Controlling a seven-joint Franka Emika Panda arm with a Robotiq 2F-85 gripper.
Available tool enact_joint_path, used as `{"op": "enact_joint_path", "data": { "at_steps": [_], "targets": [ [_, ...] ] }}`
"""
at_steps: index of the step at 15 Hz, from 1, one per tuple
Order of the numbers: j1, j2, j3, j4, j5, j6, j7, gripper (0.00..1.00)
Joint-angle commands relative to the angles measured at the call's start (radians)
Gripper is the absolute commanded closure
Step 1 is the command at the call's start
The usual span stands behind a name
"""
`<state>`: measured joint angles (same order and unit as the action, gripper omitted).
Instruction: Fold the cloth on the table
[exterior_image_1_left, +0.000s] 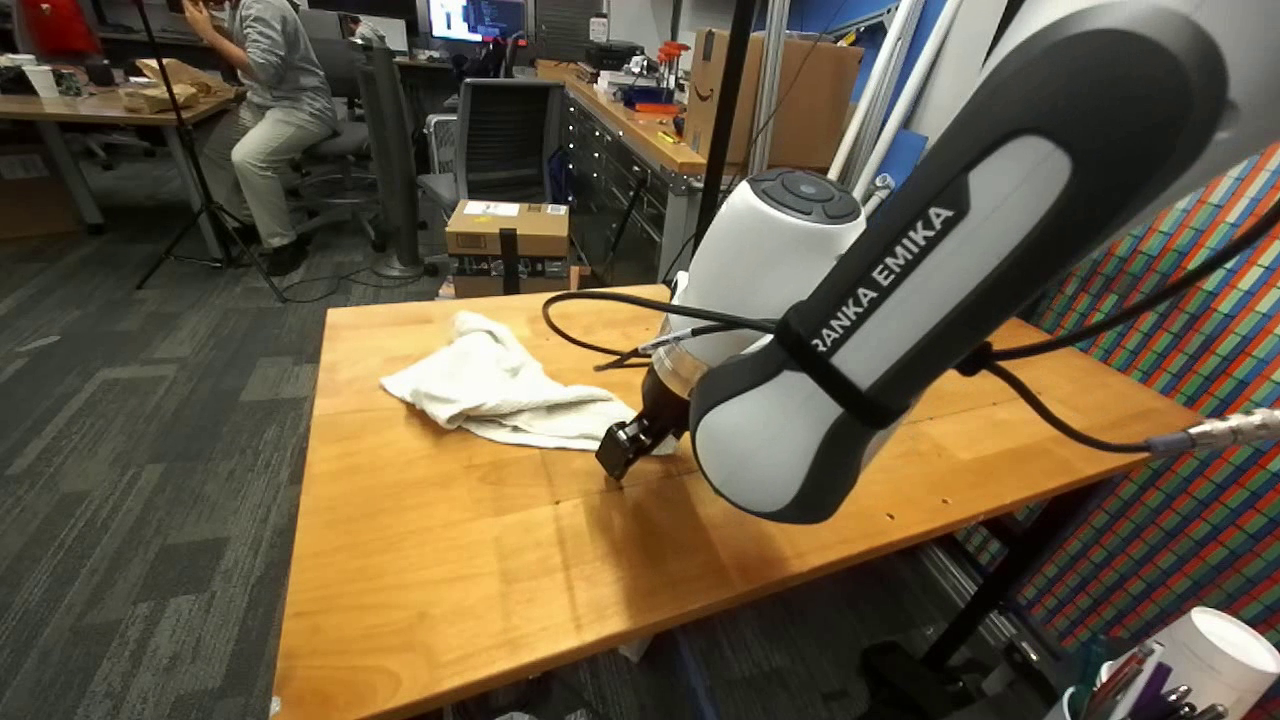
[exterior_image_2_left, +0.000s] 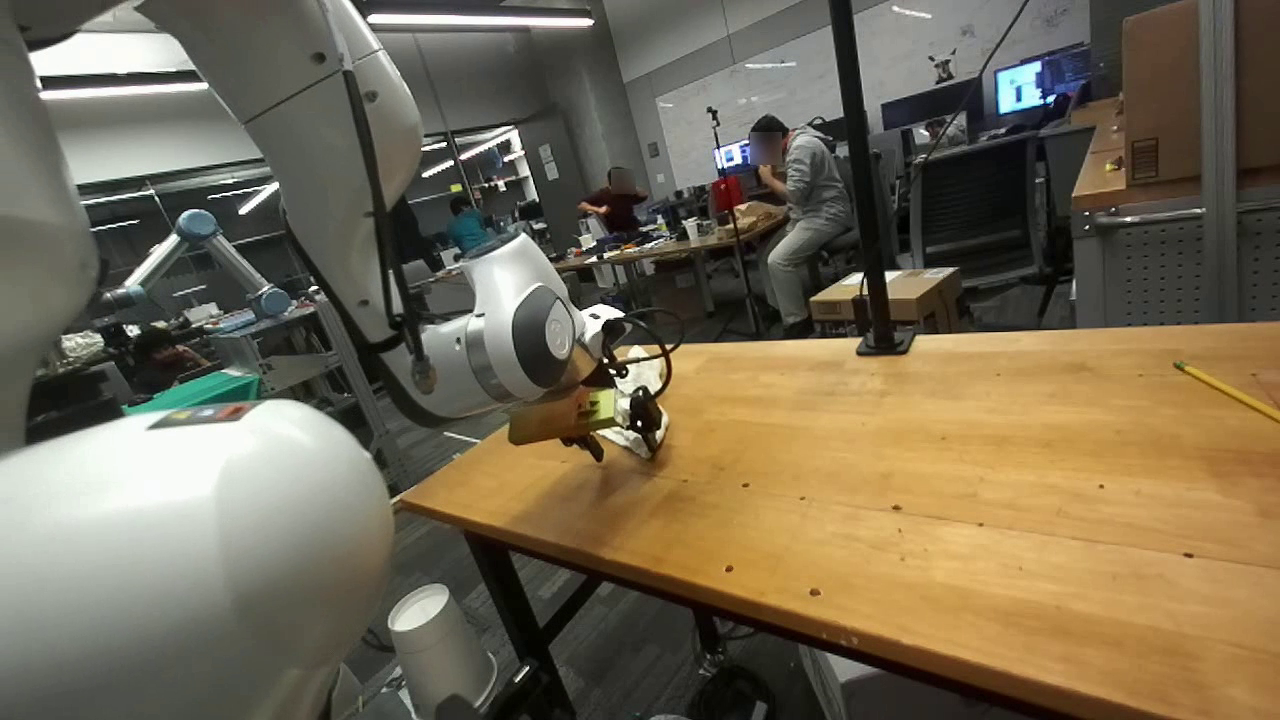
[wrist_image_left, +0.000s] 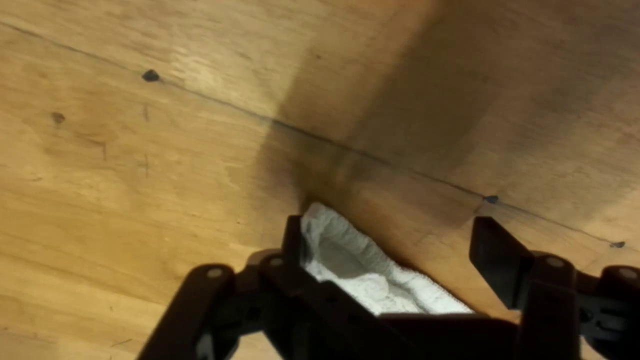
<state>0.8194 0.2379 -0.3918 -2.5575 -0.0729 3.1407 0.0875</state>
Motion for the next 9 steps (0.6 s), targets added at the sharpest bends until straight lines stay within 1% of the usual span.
{"op": "enact_joint_path", "data": {
  "at_steps": [1,3,4,6,7,9],
  "targets": [
    [-0.089,0.046,0.074,0.052,0.014,0.032,-0.044,0.45],
    [-0.113,0.052,0.091,0.063,0.005,0.032,-0.051,0.62],
    [-0.121,0.052,0.099,0.065,0.003,0.030,-0.055,0.68],
    [-0.130,0.048,0.110,0.066,-0.003,0.027,-0.065,0.84],
    [-0.124,0.047,0.106,0.071,-0.009,0.024,-0.068,0.90],
    [-0.104,0.046,0.095,0.084,-0.018,0.018,-0.070,0.94]
  ]
}}
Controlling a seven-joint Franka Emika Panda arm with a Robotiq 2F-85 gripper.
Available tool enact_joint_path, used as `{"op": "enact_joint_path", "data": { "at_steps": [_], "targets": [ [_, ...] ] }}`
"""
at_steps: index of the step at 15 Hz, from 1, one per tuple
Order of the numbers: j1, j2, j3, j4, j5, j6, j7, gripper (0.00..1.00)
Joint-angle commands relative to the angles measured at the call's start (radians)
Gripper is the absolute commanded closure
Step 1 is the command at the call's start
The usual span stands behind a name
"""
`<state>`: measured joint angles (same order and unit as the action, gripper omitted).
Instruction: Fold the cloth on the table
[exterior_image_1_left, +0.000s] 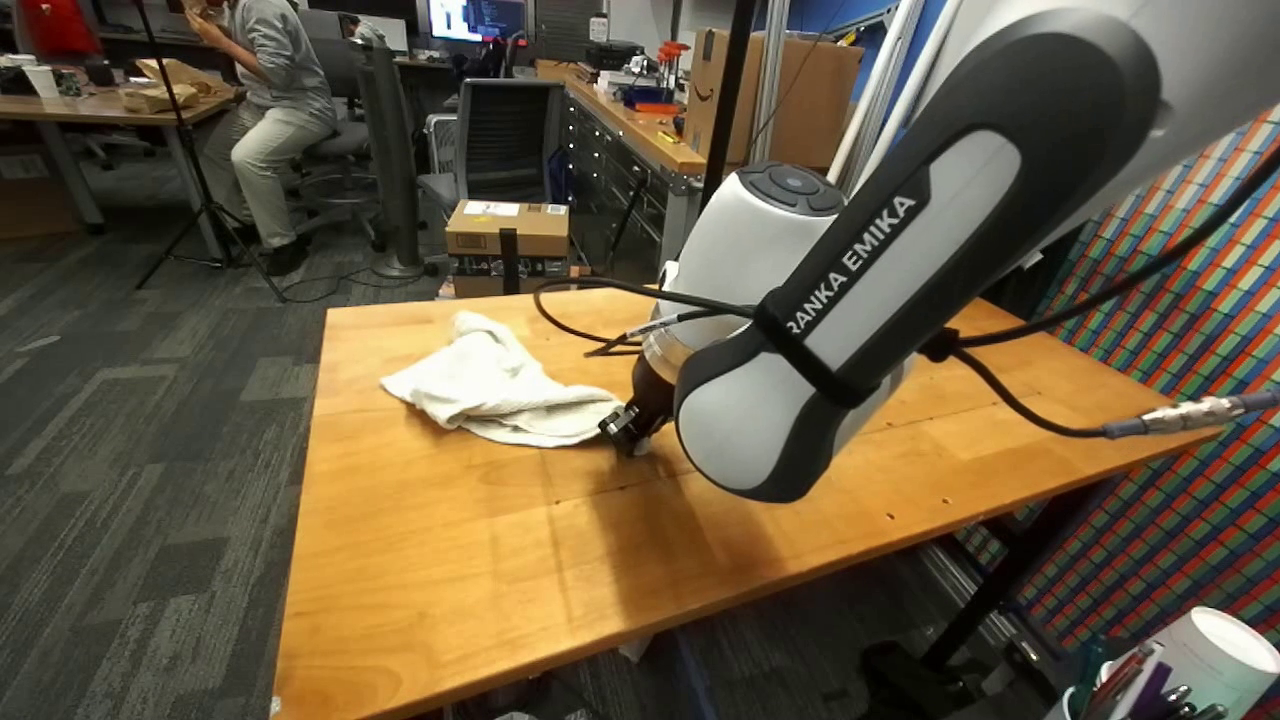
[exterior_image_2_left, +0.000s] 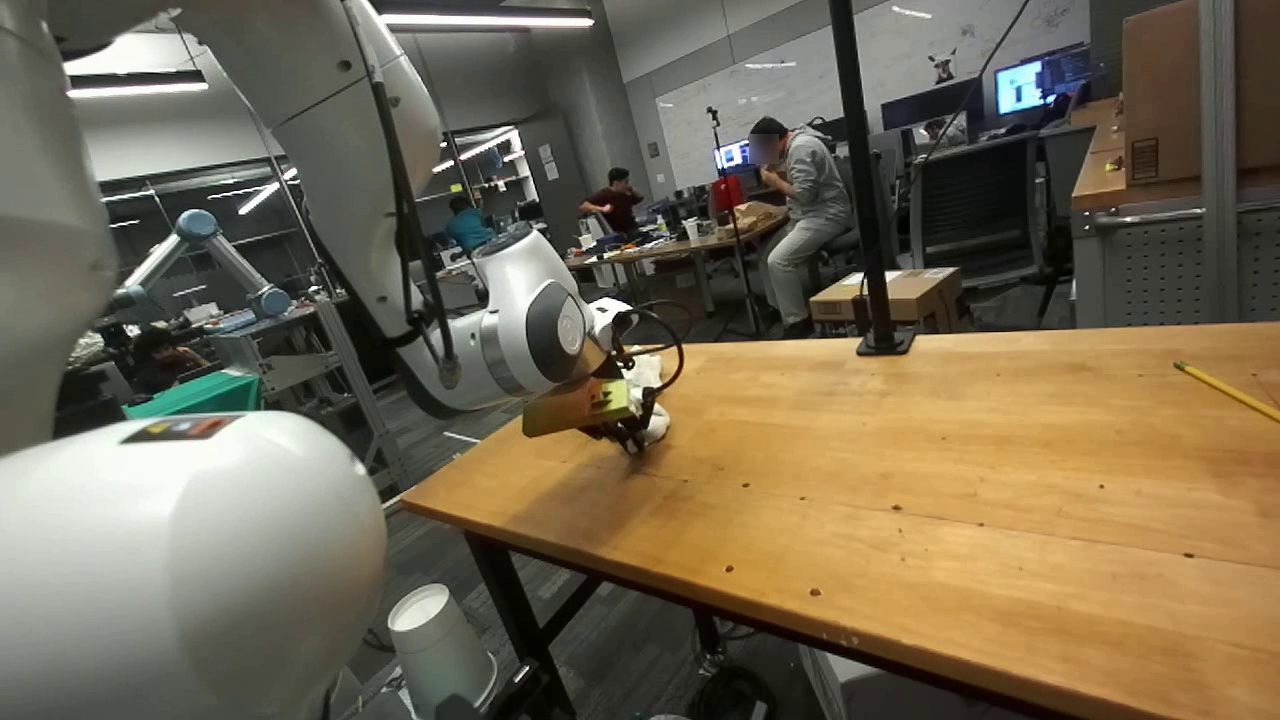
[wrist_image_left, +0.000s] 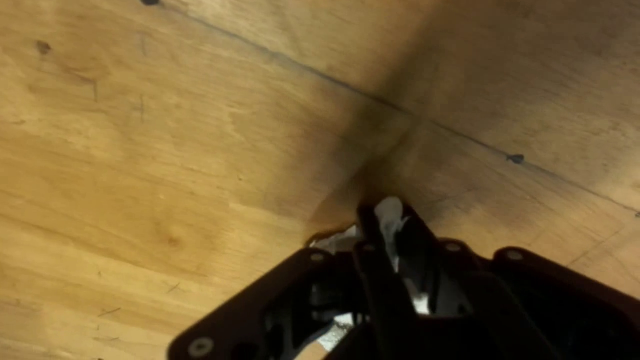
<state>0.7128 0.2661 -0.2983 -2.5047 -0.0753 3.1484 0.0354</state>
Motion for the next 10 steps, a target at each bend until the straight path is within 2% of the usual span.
{"op": "enact_joint_path", "data": {
  "at_steps": [1,4,10],
  "targets": [
    [0.009,0.015,0.004,0.044,-0.016,0.006,-0.019,0.99],
    [0.022,0.015,0.014,0.105,-0.017,-0.008,-0.022,0.92],
    [0.060,0.022,0.045,0.228,-0.032,-0.021,-0.038,0.93]
  ]
}}
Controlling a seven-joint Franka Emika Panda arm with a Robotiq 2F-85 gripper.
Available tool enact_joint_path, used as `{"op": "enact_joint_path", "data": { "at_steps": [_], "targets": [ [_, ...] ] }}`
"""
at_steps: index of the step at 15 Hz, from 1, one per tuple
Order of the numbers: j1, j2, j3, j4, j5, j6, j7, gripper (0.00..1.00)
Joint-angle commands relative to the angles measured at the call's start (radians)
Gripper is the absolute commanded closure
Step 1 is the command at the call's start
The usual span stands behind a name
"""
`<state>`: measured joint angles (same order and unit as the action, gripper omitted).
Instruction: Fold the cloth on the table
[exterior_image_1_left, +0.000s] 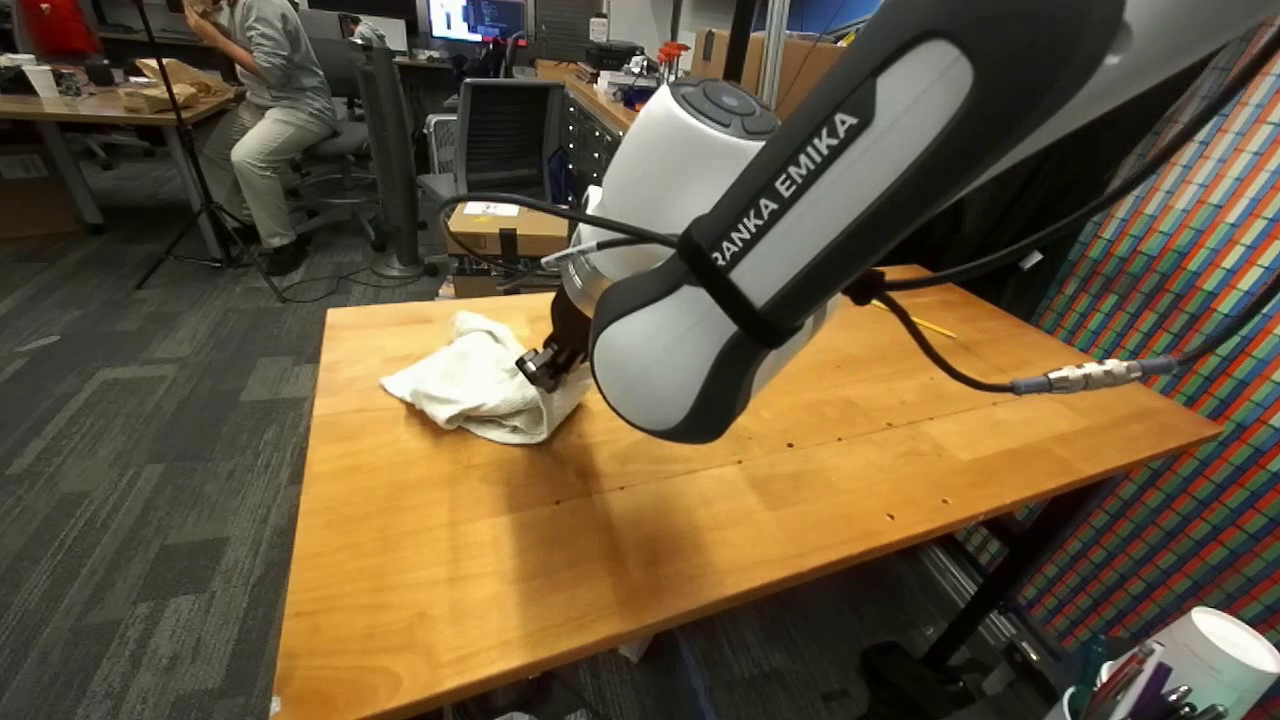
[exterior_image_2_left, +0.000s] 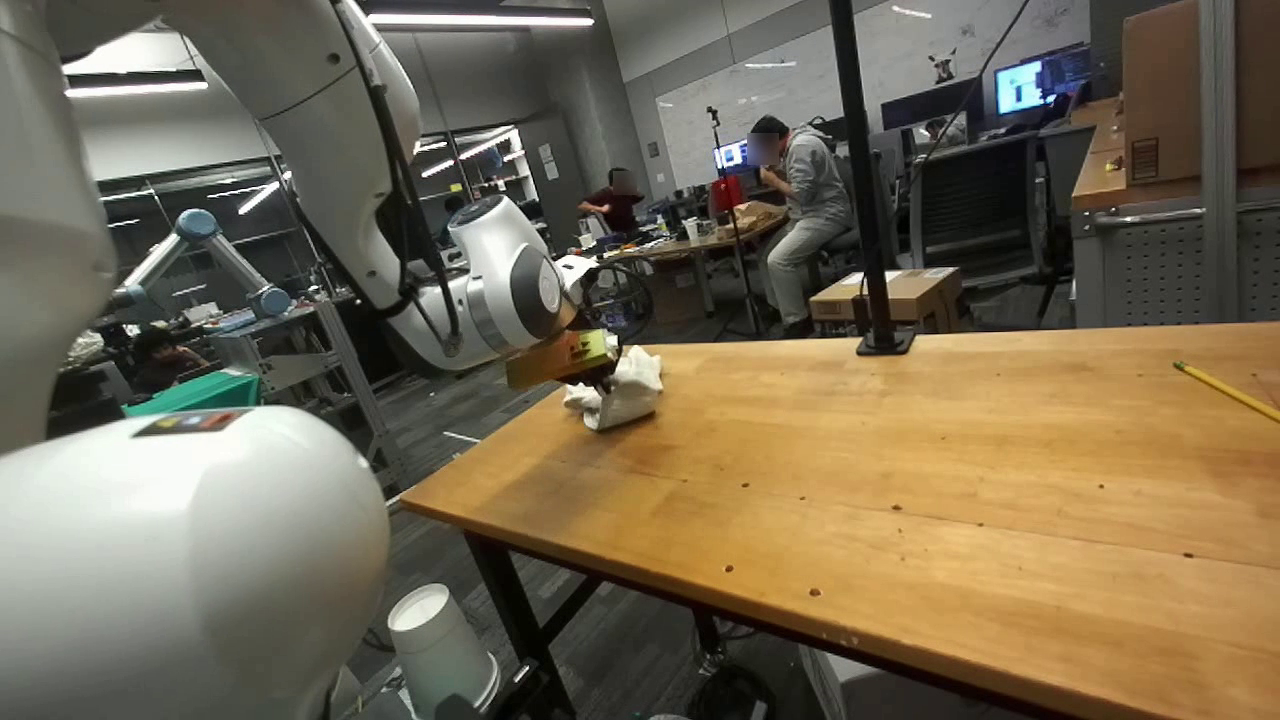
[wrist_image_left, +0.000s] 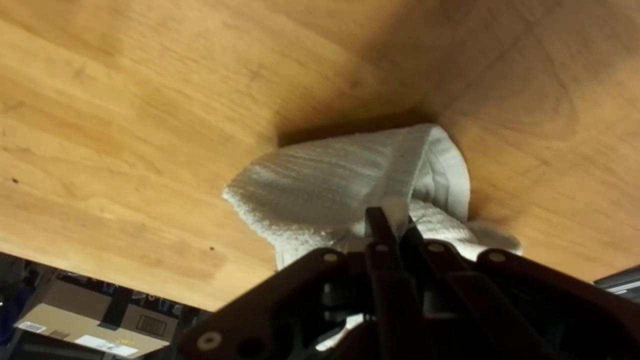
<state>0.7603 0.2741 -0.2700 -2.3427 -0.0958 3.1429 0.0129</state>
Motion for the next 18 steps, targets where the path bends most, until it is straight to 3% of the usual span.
{"op": "enact_joint_path", "data": {
  "at_steps": [1,10,18],
  "targets": [
    [0.016,0.017,0.024,0.080,-0.012,-0.017,-0.019,0.94],
    [0.019,0.066,0.069,0.186,-0.005,-0.032,-0.039,0.93],
    [0.028,0.213,0.069,0.385,0.005,-0.051,-0.019,0.94]
  ]
}}
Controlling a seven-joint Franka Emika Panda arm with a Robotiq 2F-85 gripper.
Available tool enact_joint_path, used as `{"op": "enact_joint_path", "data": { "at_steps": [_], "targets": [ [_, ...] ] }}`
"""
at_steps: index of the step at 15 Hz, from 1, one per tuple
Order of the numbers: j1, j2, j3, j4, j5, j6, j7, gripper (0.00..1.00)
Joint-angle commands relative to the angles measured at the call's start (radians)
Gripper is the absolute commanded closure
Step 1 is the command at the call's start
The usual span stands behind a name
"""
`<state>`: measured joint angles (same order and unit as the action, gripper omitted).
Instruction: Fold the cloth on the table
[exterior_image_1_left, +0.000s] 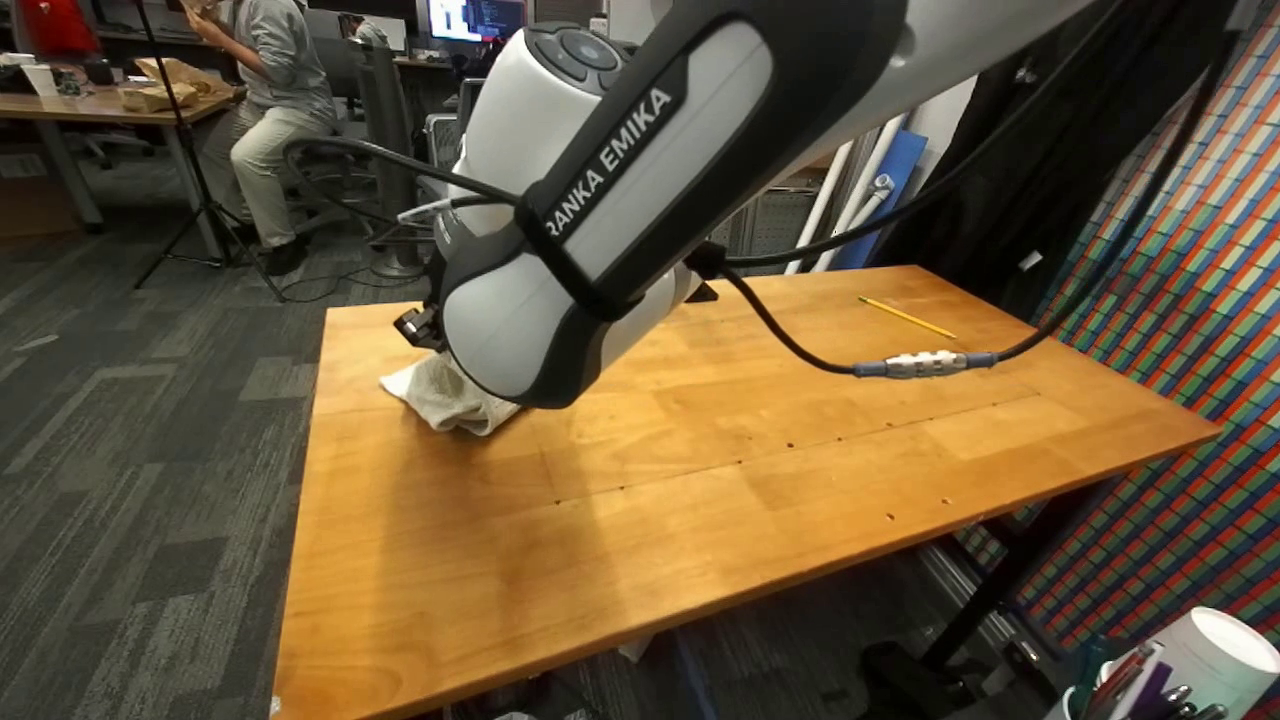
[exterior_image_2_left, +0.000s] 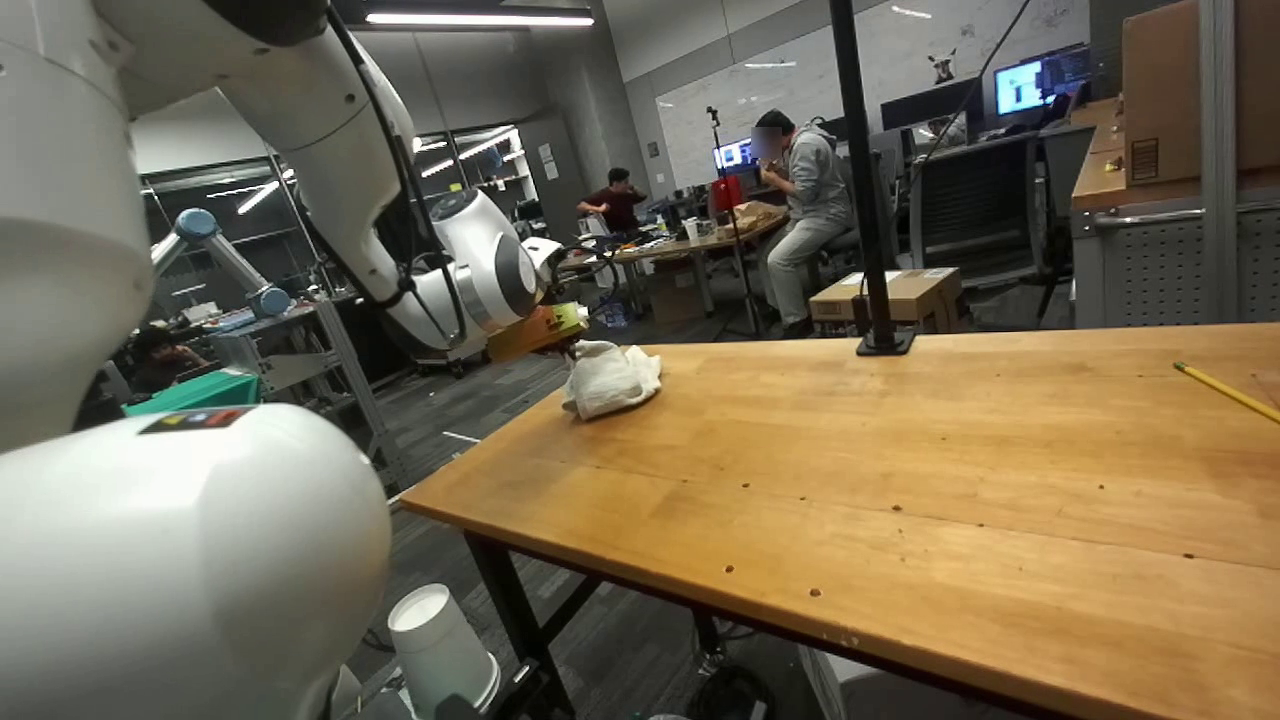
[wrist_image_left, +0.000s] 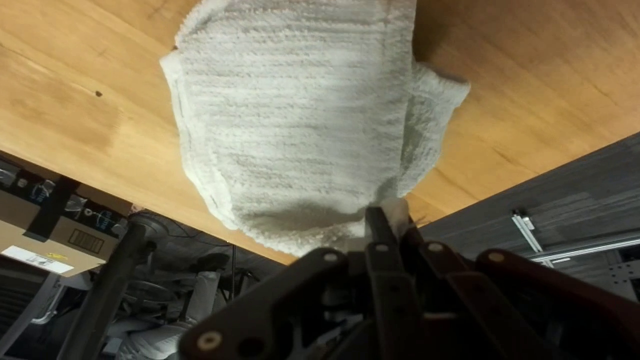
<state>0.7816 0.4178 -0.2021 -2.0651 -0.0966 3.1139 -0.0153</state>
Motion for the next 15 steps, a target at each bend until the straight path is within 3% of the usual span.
{"op": "enact_joint_path", "data": {
  "at_steps": [1,5,6,12,13,14,15],
  "targets": [
    [0.007,0.086,0.004,0.134,0.006,-0.031,0.010,0.93],
    [0.010,0.145,0.020,0.219,0.009,-0.061,0.010,0.94],
    [-0.017,0.152,0.048,0.234,-0.038,-0.072,0.047,0.94],
    [-0.054,0.184,0.083,0.280,-0.064,-0.119,0.056,0.92],
    [-0.057,0.189,0.079,0.279,-0.072,-0.122,0.061,0.89],
    [-0.063,0.190,0.074,0.277,-0.078,-0.132,0.067,0.67],
    [-0.073,0.190,0.075,0.275,-0.082,-0.140,0.068,0.63]
  ]
}}
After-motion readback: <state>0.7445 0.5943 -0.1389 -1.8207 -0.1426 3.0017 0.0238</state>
